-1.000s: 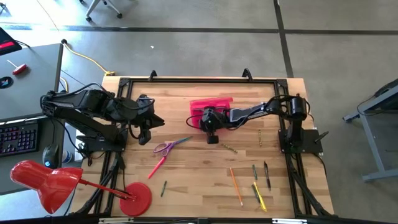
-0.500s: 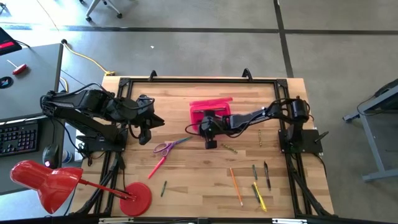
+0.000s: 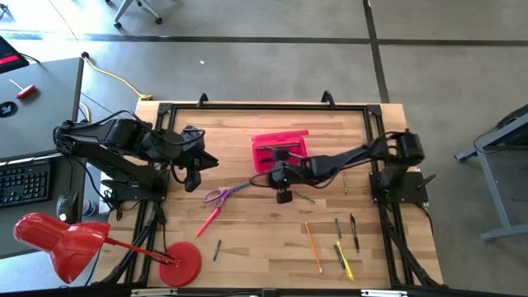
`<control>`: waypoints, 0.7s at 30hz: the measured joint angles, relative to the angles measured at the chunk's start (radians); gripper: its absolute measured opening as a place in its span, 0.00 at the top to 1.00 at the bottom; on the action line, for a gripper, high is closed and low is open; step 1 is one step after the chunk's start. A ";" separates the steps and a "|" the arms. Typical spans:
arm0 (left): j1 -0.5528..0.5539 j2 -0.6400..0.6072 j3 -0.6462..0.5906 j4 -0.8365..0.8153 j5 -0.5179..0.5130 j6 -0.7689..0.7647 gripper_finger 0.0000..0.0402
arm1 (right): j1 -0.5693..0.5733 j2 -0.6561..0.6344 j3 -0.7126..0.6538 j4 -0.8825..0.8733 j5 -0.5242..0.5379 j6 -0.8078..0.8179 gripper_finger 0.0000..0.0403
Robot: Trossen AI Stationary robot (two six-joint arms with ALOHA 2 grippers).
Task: Pick & place school supplies into a supply box
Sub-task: Put the right light green crayon into the pink supply box
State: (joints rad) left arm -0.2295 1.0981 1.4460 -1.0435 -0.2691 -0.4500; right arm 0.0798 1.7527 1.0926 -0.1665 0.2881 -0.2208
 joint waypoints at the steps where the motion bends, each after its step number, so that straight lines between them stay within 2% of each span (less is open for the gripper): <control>1: 0.000 0.000 0.000 0.000 0.000 0.000 0.80 | 0.015 -0.025 0.000 -0.028 0.020 0.022 0.73; 7: 0.000 0.000 0.000 0.001 -0.004 -0.013 0.80 | 0.107 -0.192 -0.015 -0.297 0.079 0.319 0.73; 14: 0.000 0.010 0.000 0.003 -0.032 -0.027 0.80 | 0.239 -0.388 -0.193 -0.562 0.208 0.853 0.73; 18: 0.000 0.023 -0.001 0.003 -0.037 -0.027 0.80 | 0.317 -0.493 -0.334 -0.594 0.280 1.241 0.73; 21: 0.000 0.032 0.000 0.003 -0.038 -0.027 0.80 | 0.358 -0.549 -0.437 -0.599 0.301 1.384 0.73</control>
State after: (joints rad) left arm -0.2298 1.1300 1.4464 -1.0402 -0.3069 -0.4765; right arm 0.4378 1.2035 0.6558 -0.7651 0.5890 1.1633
